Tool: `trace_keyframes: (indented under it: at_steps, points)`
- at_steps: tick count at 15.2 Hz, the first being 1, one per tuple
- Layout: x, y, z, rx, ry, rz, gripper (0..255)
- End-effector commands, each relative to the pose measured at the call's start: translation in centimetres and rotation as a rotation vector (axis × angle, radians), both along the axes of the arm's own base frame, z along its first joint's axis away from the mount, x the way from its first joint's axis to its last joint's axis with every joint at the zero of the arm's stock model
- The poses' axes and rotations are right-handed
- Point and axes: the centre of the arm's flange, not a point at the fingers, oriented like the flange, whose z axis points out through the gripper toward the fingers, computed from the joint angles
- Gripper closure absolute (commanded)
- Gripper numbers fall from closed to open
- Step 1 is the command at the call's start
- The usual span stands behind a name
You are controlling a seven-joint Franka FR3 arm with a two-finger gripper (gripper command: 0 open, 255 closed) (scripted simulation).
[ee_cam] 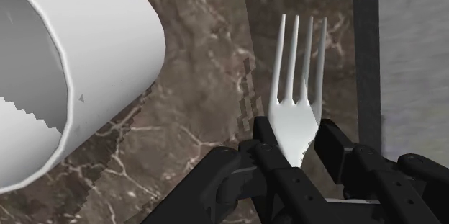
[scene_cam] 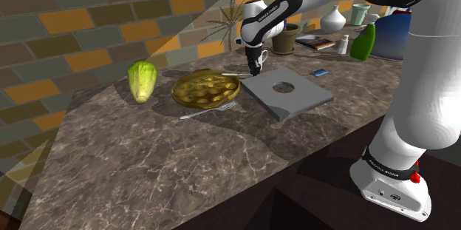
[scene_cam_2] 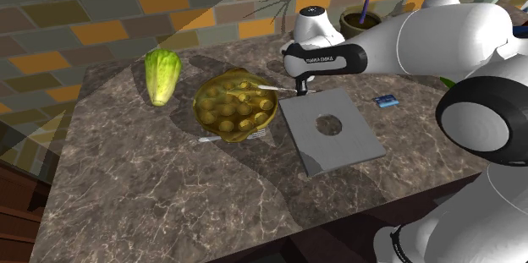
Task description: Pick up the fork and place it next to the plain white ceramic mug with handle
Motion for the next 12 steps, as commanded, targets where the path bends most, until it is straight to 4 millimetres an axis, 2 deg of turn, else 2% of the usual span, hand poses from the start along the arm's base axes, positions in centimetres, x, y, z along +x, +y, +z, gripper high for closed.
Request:
trace_keyframes:
  at_steps: [1, 3, 4, 9, 12]
  points:
    - [-0.3, 0.1, -0.9, 0.003, 0.028, 0.001, 255]
    - [-0.3, 0.1, -0.9, 0.003, 0.028, 0.001, 255]
    - [-0.1, 0.1, -1.1, 0.003, 0.027, 0.001, 0]
    - [-0.3, 0.1, -0.9, 0.003, 0.028, 0.001, 0]
    - [-0.2, 0.3, 3.0, 0.003, 0.028, 0.001, 0]
